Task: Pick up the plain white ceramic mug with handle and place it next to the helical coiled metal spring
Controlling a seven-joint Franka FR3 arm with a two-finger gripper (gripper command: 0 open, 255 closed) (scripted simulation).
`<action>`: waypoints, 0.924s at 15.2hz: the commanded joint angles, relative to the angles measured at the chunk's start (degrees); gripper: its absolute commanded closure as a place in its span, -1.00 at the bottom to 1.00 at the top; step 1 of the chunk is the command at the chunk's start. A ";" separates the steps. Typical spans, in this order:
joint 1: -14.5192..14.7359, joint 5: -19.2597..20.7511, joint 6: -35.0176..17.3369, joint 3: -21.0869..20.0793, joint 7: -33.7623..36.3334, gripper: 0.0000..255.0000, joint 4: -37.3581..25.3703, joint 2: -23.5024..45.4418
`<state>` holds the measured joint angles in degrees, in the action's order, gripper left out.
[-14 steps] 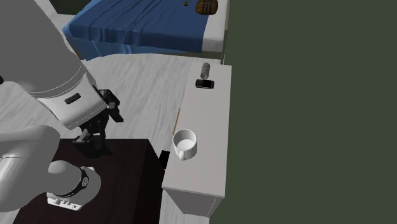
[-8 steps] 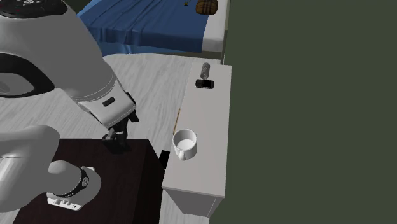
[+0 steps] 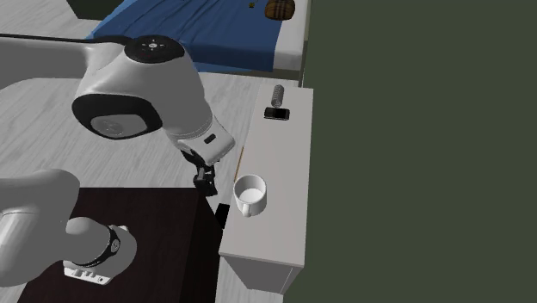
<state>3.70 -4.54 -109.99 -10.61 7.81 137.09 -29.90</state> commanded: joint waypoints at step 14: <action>1.43 2.72 -18.84 -6.06 4.84 -1.00 -3.57 23.72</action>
<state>5.12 -1.99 -127.99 -16.58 12.49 133.26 -6.76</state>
